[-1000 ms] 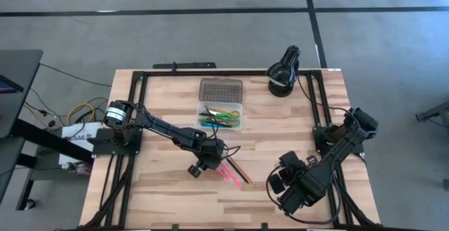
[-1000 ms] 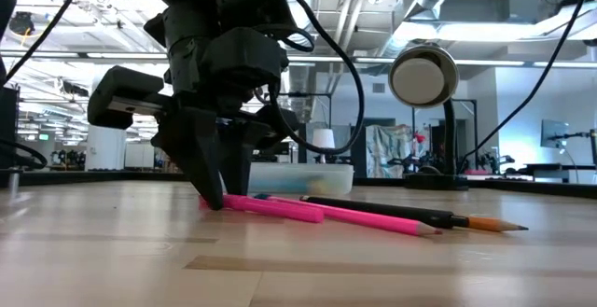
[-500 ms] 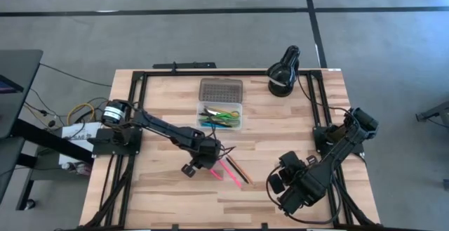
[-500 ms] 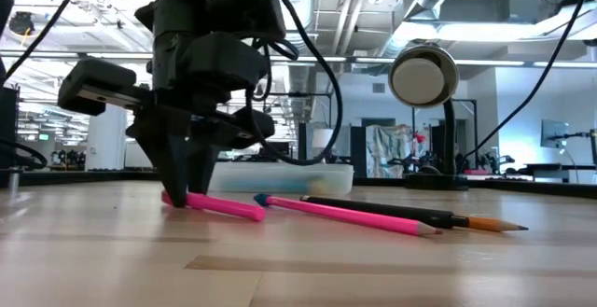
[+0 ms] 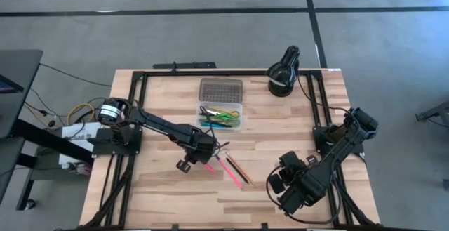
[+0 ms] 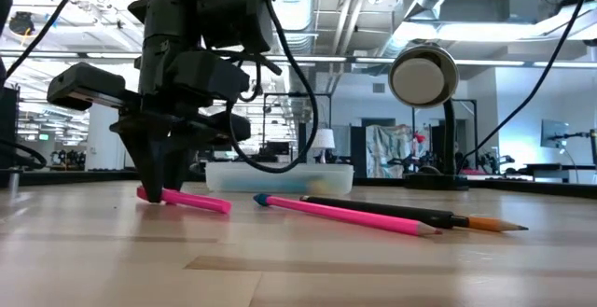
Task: Pick & place school supplies into a supply box
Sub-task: Put the pink pen into the supply box, then put the black pen into the supply box
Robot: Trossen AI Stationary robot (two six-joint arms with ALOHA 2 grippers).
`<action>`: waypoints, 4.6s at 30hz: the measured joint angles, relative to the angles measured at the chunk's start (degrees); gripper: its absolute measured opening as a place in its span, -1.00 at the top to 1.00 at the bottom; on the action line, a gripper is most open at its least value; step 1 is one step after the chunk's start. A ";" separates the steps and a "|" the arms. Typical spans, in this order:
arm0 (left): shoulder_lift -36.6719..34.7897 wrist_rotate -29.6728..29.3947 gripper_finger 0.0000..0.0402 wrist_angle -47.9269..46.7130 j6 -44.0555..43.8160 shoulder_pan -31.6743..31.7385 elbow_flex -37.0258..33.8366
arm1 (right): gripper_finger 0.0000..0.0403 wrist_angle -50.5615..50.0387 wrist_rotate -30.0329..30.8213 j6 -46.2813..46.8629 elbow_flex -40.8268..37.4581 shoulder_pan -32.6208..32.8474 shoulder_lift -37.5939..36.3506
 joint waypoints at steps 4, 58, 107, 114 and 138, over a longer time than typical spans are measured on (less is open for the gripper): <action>-0.02 -0.57 0.74 -0.29 -1.24 0.02 -0.26 | 0.41 0.00 0.00 0.00 0.00 0.00 0.00; -13.59 -11.97 0.74 15.13 -12.49 19.85 0.09 | 0.41 -1.68 1.40 -2.24 0.00 -2.39 0.00; -23.97 -5.00 0.11 9.53 -9.06 21.06 2.91 | 0.41 29.10 5.46 -28.61 -5.10 -16.24 0.01; -36.56 -4.72 0.12 5.77 -7.94 19.88 2.17 | 0.41 45.84 -1.75 -36.05 -12.86 -20.10 0.55; -50.42 -7.60 0.12 5.39 -15.09 19.74 -4.91 | 0.41 66.80 -12.38 -44.60 -21.70 -26.52 5.22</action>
